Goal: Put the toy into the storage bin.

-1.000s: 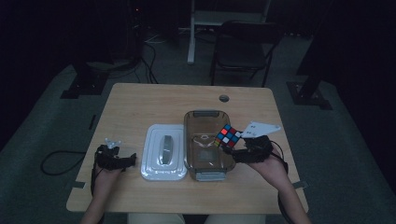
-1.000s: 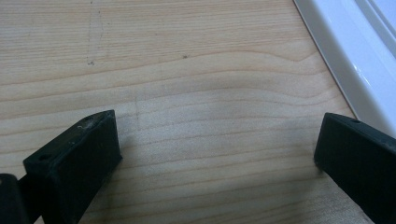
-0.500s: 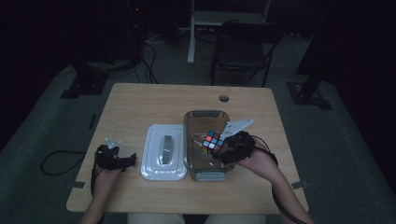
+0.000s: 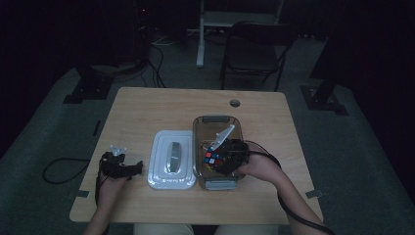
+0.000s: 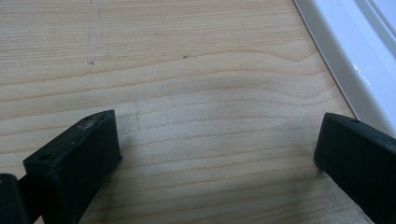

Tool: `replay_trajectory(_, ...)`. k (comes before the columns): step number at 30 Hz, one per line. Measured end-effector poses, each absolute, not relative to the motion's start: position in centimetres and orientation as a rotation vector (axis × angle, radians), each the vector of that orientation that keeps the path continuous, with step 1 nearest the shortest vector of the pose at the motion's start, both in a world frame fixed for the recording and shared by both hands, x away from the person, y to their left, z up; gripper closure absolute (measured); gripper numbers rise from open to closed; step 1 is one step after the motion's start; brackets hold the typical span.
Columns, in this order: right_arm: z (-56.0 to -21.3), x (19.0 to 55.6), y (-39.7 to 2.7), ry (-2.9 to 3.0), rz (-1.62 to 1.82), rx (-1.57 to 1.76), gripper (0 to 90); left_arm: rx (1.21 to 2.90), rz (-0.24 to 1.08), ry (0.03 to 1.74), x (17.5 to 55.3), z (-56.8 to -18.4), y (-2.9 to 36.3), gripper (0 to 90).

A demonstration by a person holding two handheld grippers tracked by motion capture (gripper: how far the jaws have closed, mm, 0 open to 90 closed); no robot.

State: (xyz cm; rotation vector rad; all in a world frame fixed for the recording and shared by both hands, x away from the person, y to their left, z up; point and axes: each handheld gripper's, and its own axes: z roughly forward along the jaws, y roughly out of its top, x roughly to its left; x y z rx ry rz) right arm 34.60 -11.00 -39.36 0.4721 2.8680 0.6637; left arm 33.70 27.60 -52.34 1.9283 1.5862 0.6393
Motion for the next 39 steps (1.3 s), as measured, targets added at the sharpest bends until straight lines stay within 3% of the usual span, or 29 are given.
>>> replay_trajectory(23,-42.3,36.9,-6.8,2.97,0.187,0.389,33.8,1.922,0.64,1.586,33.7,-52.4,27.6,0.9)
replay_trajectory(39,-43.6,37.2,-5.7,2.999,0.058,0.359,33.6,1.924,0.641,1.586,33.7,-52.4,27.6,0.9)
